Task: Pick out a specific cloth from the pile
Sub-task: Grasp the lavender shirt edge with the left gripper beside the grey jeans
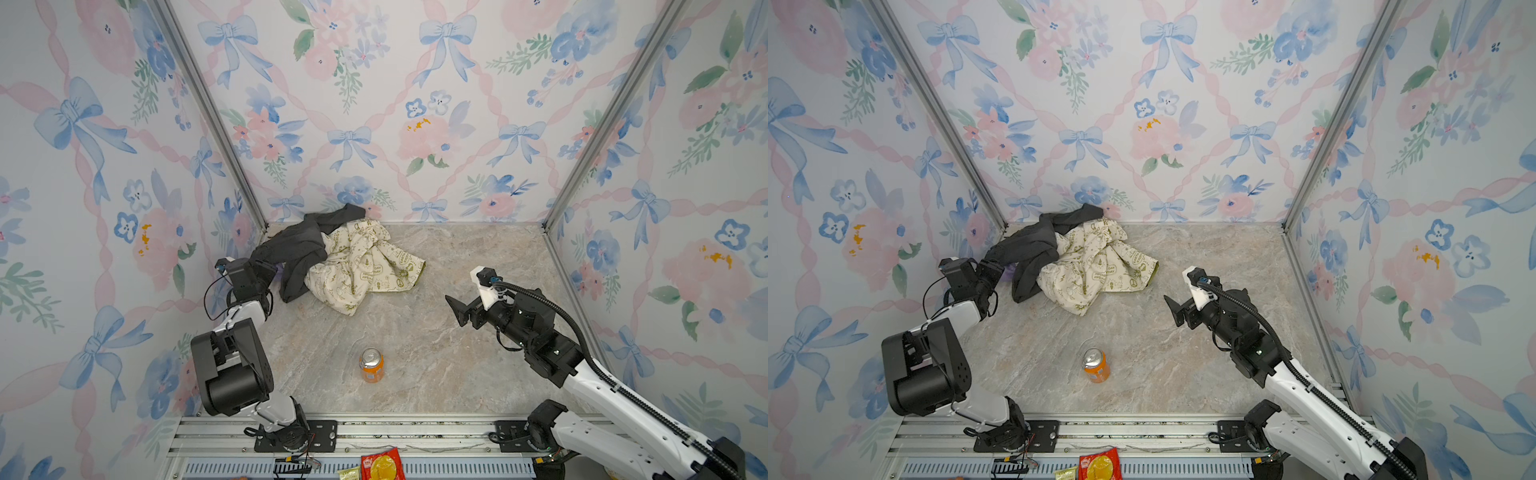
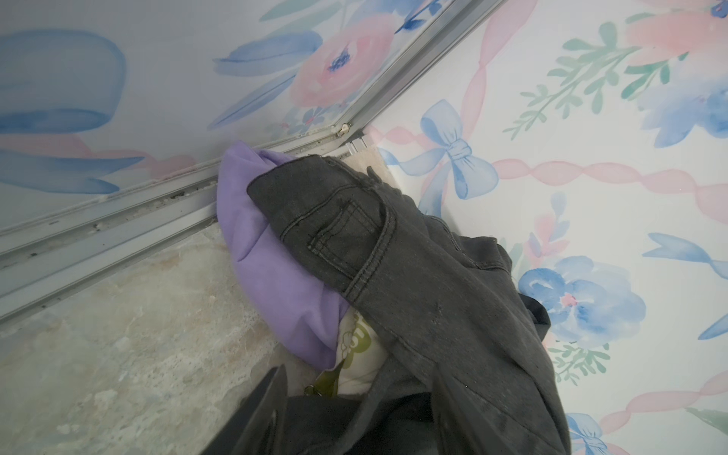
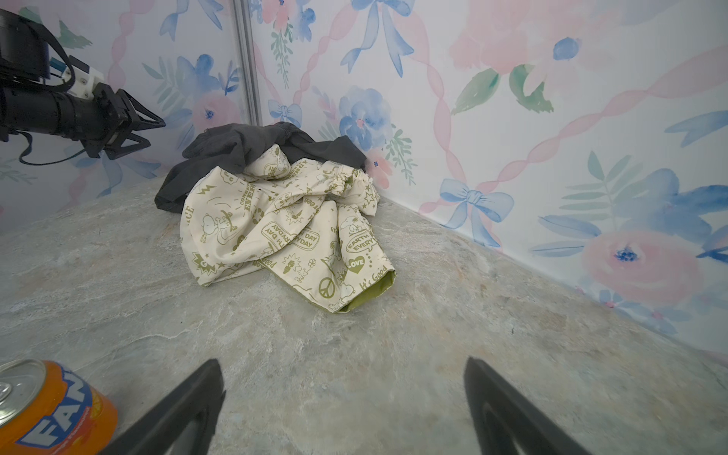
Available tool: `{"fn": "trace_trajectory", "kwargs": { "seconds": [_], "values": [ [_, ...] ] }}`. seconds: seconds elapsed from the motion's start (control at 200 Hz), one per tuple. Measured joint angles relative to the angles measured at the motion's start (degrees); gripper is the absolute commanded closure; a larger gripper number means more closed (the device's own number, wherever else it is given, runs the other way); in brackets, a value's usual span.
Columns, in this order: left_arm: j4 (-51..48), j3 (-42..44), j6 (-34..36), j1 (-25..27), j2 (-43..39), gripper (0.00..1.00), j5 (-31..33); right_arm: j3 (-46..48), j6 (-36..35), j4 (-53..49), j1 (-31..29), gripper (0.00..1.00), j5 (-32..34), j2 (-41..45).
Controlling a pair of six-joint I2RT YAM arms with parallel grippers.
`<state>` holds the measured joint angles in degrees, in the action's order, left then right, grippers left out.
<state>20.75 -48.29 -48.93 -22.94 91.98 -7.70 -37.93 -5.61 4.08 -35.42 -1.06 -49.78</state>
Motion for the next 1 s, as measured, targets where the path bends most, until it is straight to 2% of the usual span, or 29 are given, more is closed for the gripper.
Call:
{"fn": "trace_trajectory", "kwargs": {
  "seconds": [0.185, 0.3, 1.0],
  "values": [
    [-1.4, -2.2, -0.2, 0.0, 4.6, 0.49, -1.2, 0.0, 0.0, 0.0, 0.0, 0.03, -1.8, -1.0],
    [-1.4, -4.3, -0.3, 0.0, 7.9, 0.56, -2.3, 0.0, 0.0, -0.1, 0.0, 0.03, -2.6, -2.0],
    [-4.0, -13.5, 0.0, -0.4, 20.7, 0.66, -5.4, 0.0, 0.0, -0.2, 0.0, 0.03, -3.5, -2.1]
  ]
}}
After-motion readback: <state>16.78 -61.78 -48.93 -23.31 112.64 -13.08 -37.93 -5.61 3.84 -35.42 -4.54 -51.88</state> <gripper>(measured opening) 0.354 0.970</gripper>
